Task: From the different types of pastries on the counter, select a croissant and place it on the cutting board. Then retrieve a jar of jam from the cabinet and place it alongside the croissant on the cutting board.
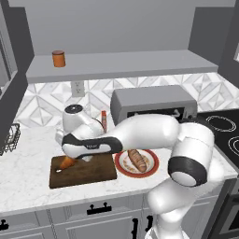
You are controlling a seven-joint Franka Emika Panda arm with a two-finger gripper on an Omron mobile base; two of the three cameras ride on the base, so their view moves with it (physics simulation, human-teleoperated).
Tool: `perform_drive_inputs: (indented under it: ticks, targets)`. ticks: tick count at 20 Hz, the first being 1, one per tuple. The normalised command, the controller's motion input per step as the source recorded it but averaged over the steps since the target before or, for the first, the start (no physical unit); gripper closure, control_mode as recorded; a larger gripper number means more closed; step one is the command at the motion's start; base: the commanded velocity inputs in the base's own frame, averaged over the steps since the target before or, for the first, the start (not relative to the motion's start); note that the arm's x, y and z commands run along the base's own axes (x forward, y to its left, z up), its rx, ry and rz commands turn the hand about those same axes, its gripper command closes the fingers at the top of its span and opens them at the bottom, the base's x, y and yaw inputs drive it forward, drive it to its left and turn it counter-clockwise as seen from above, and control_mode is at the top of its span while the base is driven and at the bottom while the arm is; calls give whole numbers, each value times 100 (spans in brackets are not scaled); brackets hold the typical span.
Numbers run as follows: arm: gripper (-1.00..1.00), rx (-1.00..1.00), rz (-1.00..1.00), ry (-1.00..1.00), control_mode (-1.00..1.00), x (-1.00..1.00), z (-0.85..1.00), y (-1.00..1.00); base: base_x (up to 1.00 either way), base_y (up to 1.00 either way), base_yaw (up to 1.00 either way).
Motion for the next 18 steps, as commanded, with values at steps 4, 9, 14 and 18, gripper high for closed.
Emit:
perform_drive_inputs:
  ticks: [4, 9, 14, 18]
  targets:
    - [-100, 0, 6, -17, -100, -73, -12, -75, 0, 0, 0]
    - [-100, -5, 12, -32, -100, -37, 26, -76, 0, 0, 0]
    - [-100, -15, 16, -54, -100, -30, 47, -59, 0, 0, 0]
    - [-100, -19, 21, -58, -100, -28, 30, -44, 0, 0, 0]
